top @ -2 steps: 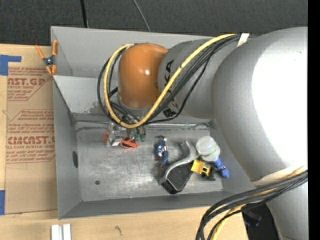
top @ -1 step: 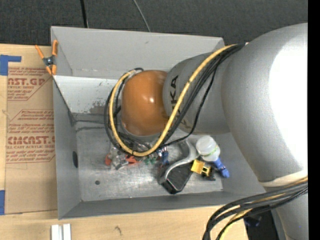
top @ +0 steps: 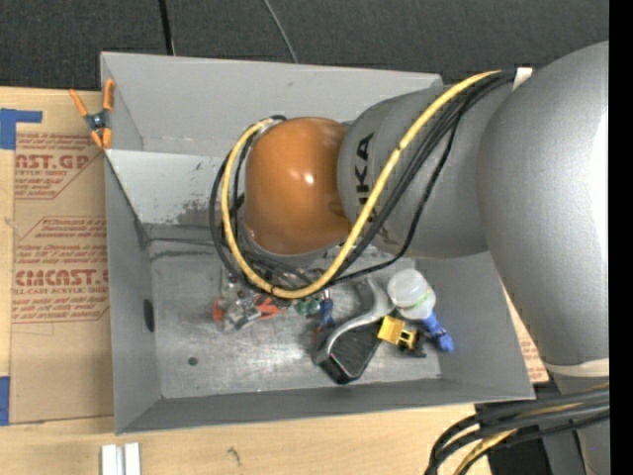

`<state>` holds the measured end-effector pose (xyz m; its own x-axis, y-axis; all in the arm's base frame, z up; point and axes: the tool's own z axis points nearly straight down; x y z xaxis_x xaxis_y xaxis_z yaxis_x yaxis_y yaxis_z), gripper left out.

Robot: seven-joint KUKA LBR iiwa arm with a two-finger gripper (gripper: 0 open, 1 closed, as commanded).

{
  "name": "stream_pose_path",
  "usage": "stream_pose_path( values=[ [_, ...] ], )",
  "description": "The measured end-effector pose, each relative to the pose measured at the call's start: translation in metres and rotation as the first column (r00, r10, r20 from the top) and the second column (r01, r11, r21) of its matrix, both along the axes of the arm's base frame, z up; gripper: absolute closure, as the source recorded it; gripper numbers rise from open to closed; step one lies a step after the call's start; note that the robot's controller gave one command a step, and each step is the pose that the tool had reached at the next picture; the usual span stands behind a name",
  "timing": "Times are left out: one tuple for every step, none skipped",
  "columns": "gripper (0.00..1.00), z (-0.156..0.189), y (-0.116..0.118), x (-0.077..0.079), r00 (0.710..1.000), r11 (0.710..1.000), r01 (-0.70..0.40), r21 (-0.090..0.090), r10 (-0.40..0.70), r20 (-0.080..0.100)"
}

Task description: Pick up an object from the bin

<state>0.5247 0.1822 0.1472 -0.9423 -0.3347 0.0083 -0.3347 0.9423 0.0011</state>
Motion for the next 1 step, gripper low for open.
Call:
stream_pose_path(
  values=[
    [1.00, 0.0253, -0.0023, 0.0035, 1.000, 1.000, 0.018, 0.006, -0.019, 0.017]
  ],
)
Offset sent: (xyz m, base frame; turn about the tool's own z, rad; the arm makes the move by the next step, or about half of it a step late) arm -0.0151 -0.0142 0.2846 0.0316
